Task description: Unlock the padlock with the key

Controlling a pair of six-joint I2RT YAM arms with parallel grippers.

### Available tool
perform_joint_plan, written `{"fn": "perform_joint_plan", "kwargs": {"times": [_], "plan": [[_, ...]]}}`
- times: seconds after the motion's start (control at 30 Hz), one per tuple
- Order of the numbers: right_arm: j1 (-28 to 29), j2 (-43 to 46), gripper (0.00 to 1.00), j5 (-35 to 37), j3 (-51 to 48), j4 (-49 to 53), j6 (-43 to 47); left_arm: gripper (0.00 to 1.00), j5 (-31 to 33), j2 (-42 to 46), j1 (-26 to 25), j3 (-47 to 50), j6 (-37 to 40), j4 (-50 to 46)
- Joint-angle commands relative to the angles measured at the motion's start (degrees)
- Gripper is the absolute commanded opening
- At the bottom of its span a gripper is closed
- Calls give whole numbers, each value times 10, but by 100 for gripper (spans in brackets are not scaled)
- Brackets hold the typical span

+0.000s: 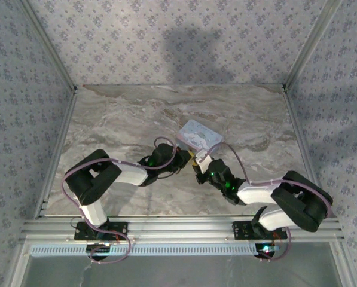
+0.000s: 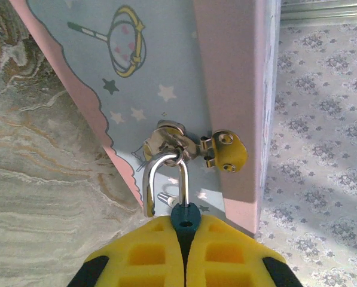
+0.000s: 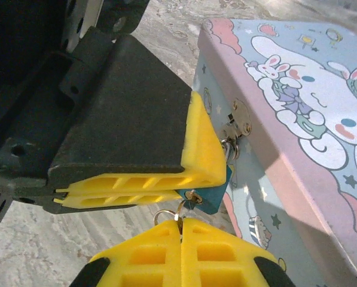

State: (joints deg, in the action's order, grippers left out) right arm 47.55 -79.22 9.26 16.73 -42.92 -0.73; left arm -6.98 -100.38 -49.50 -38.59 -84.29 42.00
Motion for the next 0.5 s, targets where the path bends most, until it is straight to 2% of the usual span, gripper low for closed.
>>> {"fn": "perform_joint_plan", "kwargs": {"times": [0.0, 0.1, 0.37, 0.47], "plan": [[-10, -7, 0, -3, 3, -50, -49, 0, -26, 4, -8, -10, 5, -2], [-11, -13, 0, 2, 1, -45, -50, 2, -24, 2, -8, -11, 9, -7], [-13, -26, 0, -3, -13, -42, -110, 38, -3, 21, 0, 0, 35, -50], [-16, -27, 0, -7, -21, -40, -142, 48, 9, 42, 6, 10, 46, -71]]}}
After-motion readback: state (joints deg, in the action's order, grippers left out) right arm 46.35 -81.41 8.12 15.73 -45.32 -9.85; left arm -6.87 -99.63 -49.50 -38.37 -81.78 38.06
